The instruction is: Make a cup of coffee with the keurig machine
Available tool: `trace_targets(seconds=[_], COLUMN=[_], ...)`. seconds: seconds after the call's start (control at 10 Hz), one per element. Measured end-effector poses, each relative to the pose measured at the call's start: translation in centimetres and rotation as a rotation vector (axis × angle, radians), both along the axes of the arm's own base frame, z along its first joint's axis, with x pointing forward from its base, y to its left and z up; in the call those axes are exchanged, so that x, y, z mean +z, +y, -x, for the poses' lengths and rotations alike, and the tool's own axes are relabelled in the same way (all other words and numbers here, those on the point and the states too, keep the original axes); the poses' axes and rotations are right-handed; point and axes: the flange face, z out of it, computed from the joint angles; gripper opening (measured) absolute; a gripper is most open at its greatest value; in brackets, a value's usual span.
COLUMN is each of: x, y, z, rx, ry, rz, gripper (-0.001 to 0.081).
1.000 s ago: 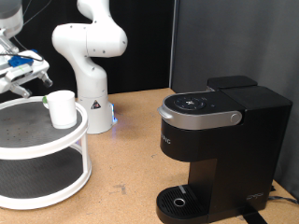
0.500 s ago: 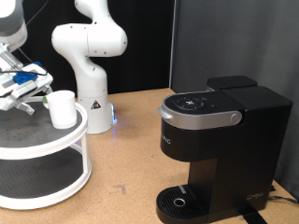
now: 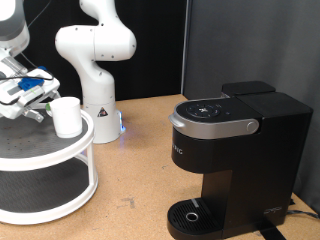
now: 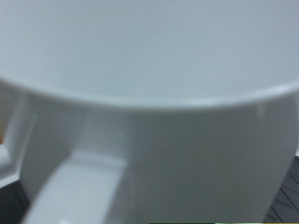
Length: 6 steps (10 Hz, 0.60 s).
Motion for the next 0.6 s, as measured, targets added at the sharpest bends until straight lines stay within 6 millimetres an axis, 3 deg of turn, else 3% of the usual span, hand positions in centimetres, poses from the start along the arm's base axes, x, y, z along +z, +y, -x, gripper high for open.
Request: trace_targets(seconds=[0.2,0.3,0.4,0.6], x=[0.14,0.17,0.17,0.17], y=[0.02,-0.01,-0.02,-0.05], z=[0.07,0.09,0.11,0.1], rx=[0.0,-0.001,-0.001,-0.003], ry=[-0.005,-0.006,-0.006,-0.006], rz=[-0.004,-0.004,-0.004,-0.001], gripper=[0.08,0.0667,0.0667,0.0392])
